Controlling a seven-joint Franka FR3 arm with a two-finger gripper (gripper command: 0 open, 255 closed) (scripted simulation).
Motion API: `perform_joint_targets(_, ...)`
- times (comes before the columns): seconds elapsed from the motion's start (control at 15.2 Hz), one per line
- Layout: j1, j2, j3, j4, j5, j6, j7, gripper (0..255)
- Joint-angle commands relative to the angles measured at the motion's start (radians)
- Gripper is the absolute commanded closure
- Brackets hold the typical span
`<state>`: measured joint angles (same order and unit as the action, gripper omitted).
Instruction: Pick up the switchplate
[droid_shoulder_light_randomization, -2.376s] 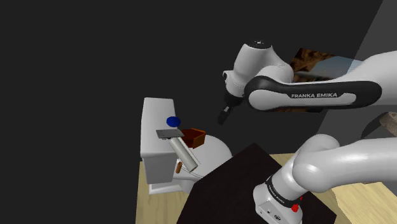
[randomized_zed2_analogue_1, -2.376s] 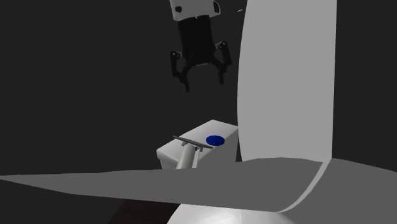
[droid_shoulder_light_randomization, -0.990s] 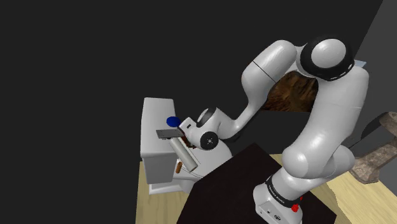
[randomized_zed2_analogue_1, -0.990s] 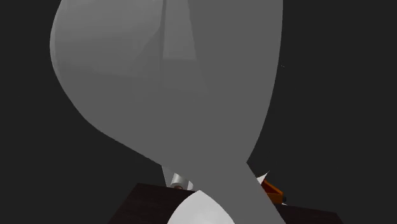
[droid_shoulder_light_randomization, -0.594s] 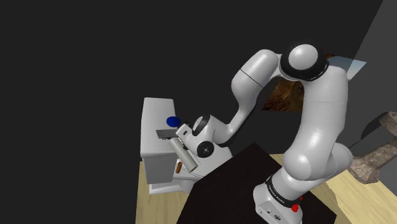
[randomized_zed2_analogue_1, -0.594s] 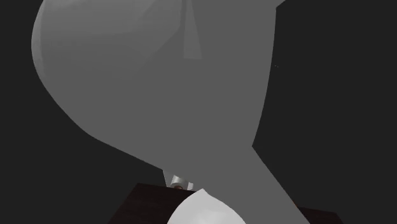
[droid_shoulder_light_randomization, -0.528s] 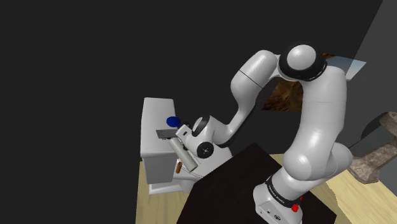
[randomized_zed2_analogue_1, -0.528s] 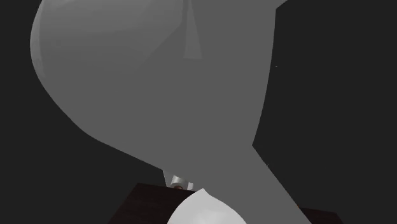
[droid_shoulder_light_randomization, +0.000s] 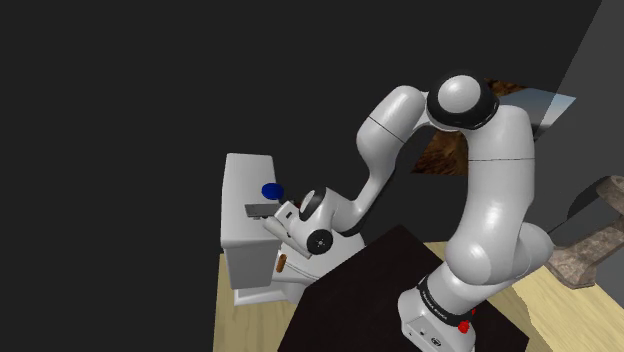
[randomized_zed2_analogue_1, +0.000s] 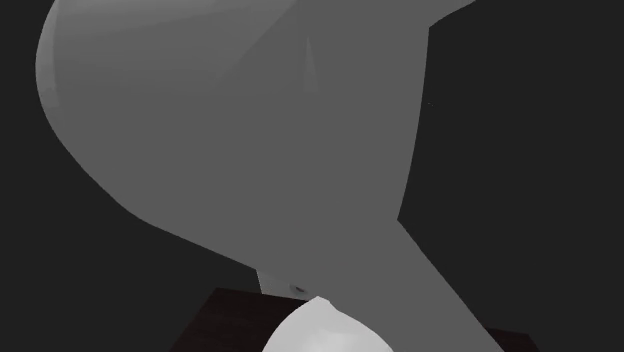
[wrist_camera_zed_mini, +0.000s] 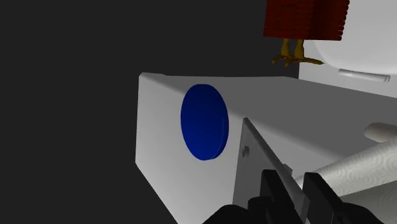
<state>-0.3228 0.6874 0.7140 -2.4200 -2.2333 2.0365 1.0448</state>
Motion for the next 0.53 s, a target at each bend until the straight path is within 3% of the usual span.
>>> perform_joint_targets(0.0, 0.001, 0.002, 0.0, 0.0, 0.001, 0.001, 0.0, 255)
perform_joint_targets(0.46, -0.018, -0.035, 0.014, -0.013, 0.016, 0.023, -0.011, 255)
